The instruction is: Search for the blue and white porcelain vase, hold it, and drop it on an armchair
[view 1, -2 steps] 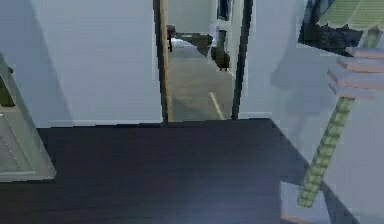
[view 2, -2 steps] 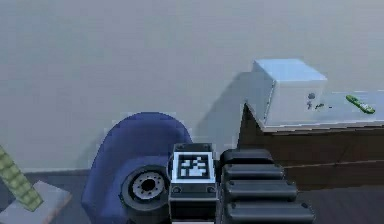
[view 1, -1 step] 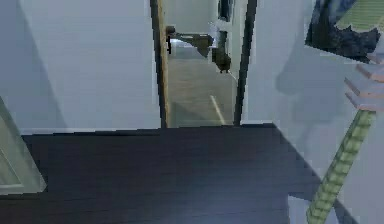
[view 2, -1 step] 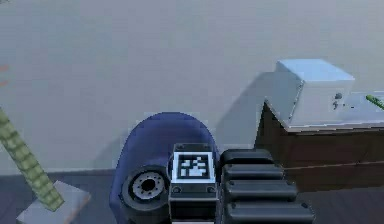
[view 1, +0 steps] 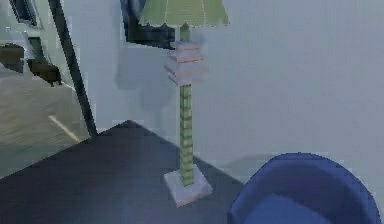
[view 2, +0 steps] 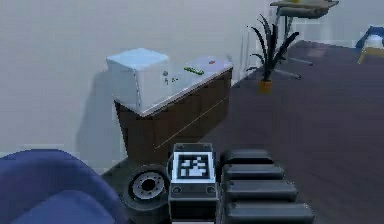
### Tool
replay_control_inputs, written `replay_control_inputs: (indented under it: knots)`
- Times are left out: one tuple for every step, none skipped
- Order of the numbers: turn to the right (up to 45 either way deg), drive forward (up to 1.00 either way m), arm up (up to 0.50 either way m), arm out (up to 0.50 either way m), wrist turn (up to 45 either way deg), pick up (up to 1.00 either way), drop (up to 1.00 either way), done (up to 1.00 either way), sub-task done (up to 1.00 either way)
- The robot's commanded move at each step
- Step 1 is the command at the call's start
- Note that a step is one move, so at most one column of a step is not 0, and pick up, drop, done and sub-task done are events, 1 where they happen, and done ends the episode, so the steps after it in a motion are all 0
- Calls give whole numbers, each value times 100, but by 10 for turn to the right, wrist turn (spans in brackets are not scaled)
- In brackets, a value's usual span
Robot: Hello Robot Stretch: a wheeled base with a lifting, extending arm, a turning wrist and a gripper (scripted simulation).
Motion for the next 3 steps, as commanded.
replay_control_inputs:
  knots:
    - [450, 0, 0, 0, 0, 0, 0, 0, 0]
    - [450, 0, 0, 0, 0, 0, 0, 0, 0]
    - [330, 0, 0, 0, 0, 0, 0, 0, 0]
